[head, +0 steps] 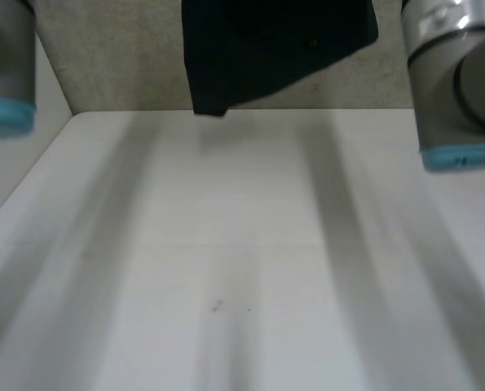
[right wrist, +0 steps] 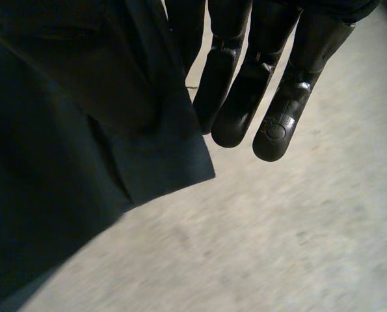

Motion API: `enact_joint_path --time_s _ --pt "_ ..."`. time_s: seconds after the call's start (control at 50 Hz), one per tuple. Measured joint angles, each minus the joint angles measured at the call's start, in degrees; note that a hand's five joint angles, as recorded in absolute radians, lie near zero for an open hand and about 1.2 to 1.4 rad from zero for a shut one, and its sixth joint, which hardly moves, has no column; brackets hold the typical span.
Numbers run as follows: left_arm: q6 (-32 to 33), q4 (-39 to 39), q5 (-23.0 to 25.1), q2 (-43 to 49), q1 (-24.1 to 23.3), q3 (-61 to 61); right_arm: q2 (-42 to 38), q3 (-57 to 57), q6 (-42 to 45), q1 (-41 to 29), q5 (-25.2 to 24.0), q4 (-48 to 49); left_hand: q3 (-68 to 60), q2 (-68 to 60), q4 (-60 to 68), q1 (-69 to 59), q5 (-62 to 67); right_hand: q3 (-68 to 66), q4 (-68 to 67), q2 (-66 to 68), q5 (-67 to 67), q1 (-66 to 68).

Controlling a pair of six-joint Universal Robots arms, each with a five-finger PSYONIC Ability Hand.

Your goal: Fold the shorts.

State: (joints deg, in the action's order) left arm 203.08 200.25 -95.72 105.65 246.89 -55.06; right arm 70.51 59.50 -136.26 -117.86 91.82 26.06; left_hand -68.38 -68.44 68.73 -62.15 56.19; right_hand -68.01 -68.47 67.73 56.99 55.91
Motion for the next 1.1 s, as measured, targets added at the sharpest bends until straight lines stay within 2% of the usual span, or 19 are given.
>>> enact_joint_path --time_s 0.16,0.28,0.4,0.5,0.6,0.72,0.82,0.84,0.88,0.96,0.98,1.0,1.02,1.04,1.06,1.1 --pt "-0.19 0.72 -0.13 -0.07 0.41 -21.83 -2.5 10.03 -0.05 0.01 -0.95 -5.23 -0.03 0.0 0.0 0.0 0.0 0.0 0.0 0.0 0.0 0.0" --pt "-0.18 1.42 -0.06 4.16 0.3 -36.48 -8.66 18.07 0.04 0.03 -3.52 -7.17 -0.03 -0.08 0.0 0.0 0.0 0.0 0.0 0.0 0.0 0.0" --pt "0.19 1.99 -0.76 10.15 -0.29 -44.92 -14.47 22.92 0.23 0.21 -4.99 -9.94 -0.03 -0.09 0.0 -0.02 0.0 0.0 0.0 0.0 0.0 0.0" --pt "0.4 0.45 -1.54 9.59 -0.51 -49.22 -15.76 26.31 0.09 0.61 -5.38 -14.82 -0.03 -0.09 0.0 0.0 0.0 0.0 0.0 0.0 0.0 0.0" --pt "0.49 -4.13 -1.82 3.5 -0.5 -52.89 -12.18 29.23 0.02 0.72 -5.33 -19.26 -0.03 -0.09 0.0 -0.01 0.0 0.0 0.0 0.0 0.0 0.0" --pt "0.56 -14.73 -1.79 -4.85 -0.53 -57.01 -5.29 34.2 0.16 0.73 -5.31 -26.51 -0.03 -0.09 0.0 0.0 0.0 0.0 0.0 0.0 0.0 0.0" --pt "0.61 -22.03 -1.73 -8.02 -0.61 -59.58 -2.7 36.98 0.72 0.77 -5.51 -32.29 -0.03 -0.08 0.0 -0.01 0.0 0.0 0.0 0.0 0.0 0.0" --pt "0.71 -26.57 -1.65 -9.61 -0.7 -61.35 -1.3 38.88 1.57 0.79 -5.71 -36.68 -0.03 -0.08 0.0 -0.01 0.0 0.0 0.0 0.0 0.0 0.0" --pt "0.86 -29.74 -1.55 -10.65 -0.91 -62.7 -0.32 40.41 2.66 0.82 -5.84 -40.02 -0.03 -0.09 0.0 -0.01 0.0 0.0 0.0 0.0 0.0 0.0" --pt "1.11 -33.27 -1.39 -12.2 -1.85 -64.39 1.09 43.04 5.27 0.83 -5.9 -44.55 0.13 0.07 -0.05 0.0 -0.03 0.0 0.0 0.0 0.0 -0.05" --pt "1.2 -33.81 -1.35 -12.8 -2.33 -64.5 1.47 43.65 6.03 0.81 -5.88 -45.36 6.27 6.22 -5.51 2.24 -3.21 0.0 0.0 0.0 0.0 0.0" --pt "1.2 -33.81 -1.35 -12.8 -2.33 -64.5 1.47 43.65 6.03 0.81 -5.88 -45.36 6.27 6.22 -5.51 2.24 -3.21 0.0 0.0 0.0 0.0 0.0" --pt "1.26 -33.9 -1.3 -13.31 -2.76 -64.22 1.77 44.1 6.63 0.81 -5.84 -45.79 20.2 20.34 -19.6 16.48 -16.75 0.0 0.0 0.0 0.0 0.0" --pt "1.29 -33.74 -1.29 -13.52 -2.93 -63.93 1.9 44.25 6.86 0.79 -5.84 -45.85 24.4 25.64 -25.04 22.06 -22.23 0.0 0.0 0.0 0.0 0.0" --pt "1.32 -33.42 -1.25 -13.83 -3.22 -63.25 2.08 44.41 7.13 0.77 -5.84 -45.66 34.38 34.69 -34.46 30.78 -31.77 0.0 0.0 0.0 0.01 0.0" --pt "1.31 -32.12 -1.2 -14.19 -3.49 -61.02 2.24 44.56 7.28 0.73 -5.86 -44.34 42.37 42.73 -43.49 37.35 -40.98 0.0 0.0 0.0 0.01 0.0"
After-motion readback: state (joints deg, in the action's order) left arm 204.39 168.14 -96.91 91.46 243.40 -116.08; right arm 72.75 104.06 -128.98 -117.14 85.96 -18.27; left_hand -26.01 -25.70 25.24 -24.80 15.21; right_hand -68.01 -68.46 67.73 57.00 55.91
